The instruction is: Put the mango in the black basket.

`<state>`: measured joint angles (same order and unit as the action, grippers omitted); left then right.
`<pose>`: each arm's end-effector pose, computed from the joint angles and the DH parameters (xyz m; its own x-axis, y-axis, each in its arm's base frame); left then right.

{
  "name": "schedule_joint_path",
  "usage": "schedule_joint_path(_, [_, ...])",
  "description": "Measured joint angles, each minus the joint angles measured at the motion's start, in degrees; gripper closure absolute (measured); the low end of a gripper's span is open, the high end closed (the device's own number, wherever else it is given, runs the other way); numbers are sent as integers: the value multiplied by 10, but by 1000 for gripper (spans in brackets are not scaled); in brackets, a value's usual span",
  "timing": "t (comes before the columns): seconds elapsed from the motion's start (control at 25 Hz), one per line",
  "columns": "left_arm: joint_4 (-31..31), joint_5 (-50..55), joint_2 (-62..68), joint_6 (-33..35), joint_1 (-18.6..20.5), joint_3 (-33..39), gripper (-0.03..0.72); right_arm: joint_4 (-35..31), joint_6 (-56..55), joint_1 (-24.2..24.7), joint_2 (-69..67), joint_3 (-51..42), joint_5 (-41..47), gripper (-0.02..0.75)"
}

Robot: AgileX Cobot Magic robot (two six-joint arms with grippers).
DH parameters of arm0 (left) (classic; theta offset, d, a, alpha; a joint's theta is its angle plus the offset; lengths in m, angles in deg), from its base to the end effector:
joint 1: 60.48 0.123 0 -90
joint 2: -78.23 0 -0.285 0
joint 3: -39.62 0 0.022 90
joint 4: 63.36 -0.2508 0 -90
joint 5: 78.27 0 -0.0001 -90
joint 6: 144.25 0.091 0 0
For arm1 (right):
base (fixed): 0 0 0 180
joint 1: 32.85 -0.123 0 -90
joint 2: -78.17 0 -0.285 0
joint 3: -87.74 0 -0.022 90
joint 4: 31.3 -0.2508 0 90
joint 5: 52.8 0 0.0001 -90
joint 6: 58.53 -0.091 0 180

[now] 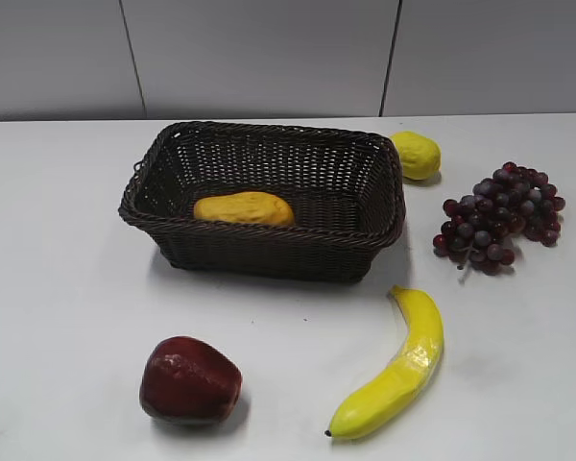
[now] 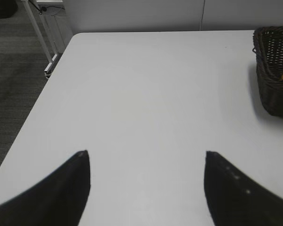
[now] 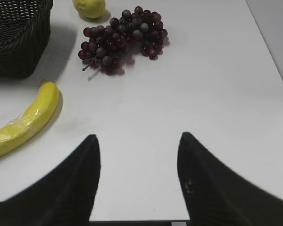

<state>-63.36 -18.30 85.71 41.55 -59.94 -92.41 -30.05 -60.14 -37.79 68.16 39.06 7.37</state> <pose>-0.0063 -0.0001 0.2813 -0.4280 0.0970 -0.8986 0.0340 0.9952 0.0913 0.0020 -0.0016 0.2777 -0.4819 -0.0243 -0.8759 -0.0613 0.9981 0.0060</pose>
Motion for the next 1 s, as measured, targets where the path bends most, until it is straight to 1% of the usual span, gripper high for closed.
schedule_joint_path(0.28, [0,0,0,0,0,0,143,0,0,0,0,0,0,330])
schedule_joint_path(1.0, [0,0,0,0,0,0,151,0,0,0,0,0,0,330])
